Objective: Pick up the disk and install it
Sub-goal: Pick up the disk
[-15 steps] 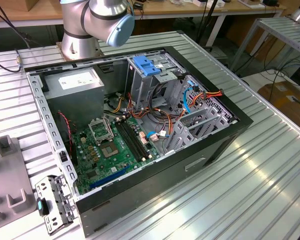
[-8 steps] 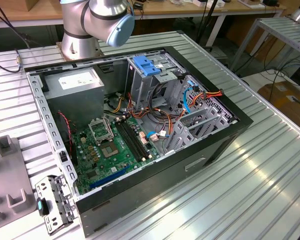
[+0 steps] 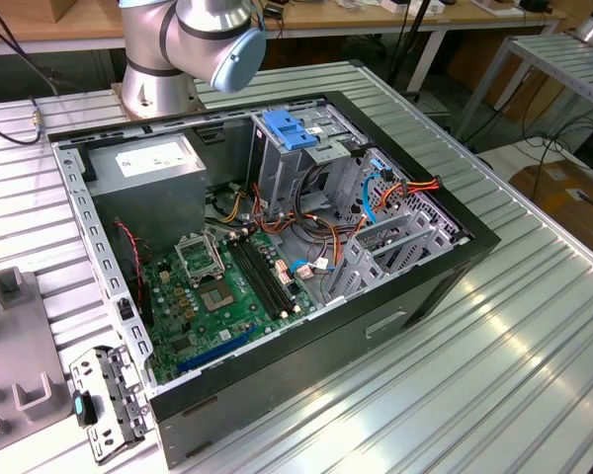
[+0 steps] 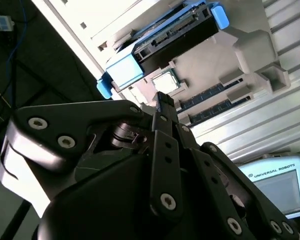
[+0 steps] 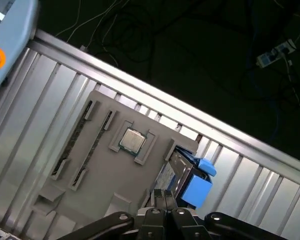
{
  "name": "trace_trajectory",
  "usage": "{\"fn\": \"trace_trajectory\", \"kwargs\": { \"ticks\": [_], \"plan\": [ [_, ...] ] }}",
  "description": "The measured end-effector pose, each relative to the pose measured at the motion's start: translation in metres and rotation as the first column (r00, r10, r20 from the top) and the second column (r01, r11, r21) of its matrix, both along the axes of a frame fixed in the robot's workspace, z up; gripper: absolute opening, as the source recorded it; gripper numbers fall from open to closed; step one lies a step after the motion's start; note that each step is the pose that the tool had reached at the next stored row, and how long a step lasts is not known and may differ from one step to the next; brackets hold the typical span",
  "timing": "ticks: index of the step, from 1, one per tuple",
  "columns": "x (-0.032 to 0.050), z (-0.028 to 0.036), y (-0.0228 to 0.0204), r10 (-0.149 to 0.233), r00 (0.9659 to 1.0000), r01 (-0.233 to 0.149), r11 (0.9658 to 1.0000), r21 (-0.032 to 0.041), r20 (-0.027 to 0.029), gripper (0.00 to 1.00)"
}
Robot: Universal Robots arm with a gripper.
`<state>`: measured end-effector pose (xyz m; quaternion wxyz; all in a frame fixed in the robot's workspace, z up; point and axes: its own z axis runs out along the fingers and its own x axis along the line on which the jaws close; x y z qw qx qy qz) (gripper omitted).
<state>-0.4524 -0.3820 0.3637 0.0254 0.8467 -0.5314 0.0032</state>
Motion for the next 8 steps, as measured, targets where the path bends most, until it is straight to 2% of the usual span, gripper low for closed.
{"fn": "trace_trajectory", "kwargs": {
  "ticks": [2,4,6,8],
  "plan": [
    [0.0,-0.0014,0.0021,-0.015,0.9999,0.015,0.9999,0.0001,0.0001,0.11],
    [0.0,-0.0036,0.0063,-0.042,0.9991,0.042,0.9991,0.0,0.0002,0.11],
    [0.0,-0.0042,0.0078,-0.055,0.9985,0.055,0.9985,0.0001,0.0003,0.11],
    [0.0,-0.0051,0.0088,-0.076,0.9971,0.076,0.9971,0.0002,0.0007,0.24]
  ]
}}
